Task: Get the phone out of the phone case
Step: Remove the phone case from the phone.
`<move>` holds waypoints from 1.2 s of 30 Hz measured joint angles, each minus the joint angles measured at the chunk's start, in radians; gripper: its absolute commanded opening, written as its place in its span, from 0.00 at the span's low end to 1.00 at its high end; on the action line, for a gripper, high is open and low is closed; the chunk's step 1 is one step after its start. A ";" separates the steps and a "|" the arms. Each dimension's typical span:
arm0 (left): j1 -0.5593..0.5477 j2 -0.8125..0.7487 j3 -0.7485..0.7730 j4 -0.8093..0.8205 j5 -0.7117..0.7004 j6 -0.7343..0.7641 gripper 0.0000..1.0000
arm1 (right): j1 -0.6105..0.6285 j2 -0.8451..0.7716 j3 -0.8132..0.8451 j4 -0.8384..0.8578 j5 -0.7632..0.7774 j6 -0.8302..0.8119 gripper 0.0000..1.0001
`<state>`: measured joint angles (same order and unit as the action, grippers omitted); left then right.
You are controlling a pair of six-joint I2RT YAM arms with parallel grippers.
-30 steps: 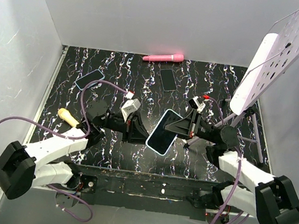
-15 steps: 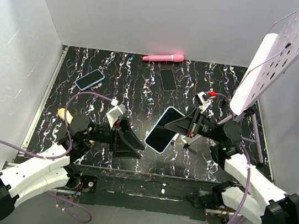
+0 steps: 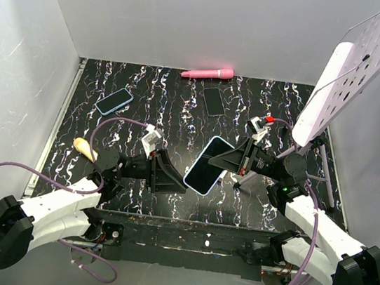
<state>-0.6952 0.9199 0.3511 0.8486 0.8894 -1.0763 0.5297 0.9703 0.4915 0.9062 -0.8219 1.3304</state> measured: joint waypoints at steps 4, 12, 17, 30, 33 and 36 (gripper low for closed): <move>0.000 -0.006 0.003 0.034 0.017 -0.006 0.35 | 0.000 0.000 0.000 0.002 -0.003 0.001 0.01; 0.000 -0.010 0.025 0.011 0.040 0.022 0.23 | 0.000 0.000 0.000 0.024 -0.019 0.014 0.01; 0.000 0.015 0.047 0.012 0.054 0.025 0.30 | 0.000 0.000 0.000 0.032 -0.026 0.019 0.01; 0.000 0.040 0.070 0.012 0.083 0.037 0.10 | 0.000 -0.009 -0.013 0.039 -0.045 0.027 0.01; 0.000 0.057 0.071 0.035 0.102 0.048 0.00 | 0.000 -0.010 -0.013 0.038 -0.058 0.027 0.01; 0.000 0.089 0.090 0.047 0.136 0.076 0.00 | -0.004 -0.016 -0.013 0.037 -0.073 0.030 0.01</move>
<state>-0.6952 1.0088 0.4412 0.8955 1.0256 -1.0008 0.5255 0.9539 0.4786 0.9428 -0.8948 1.3605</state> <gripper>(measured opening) 0.164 0.218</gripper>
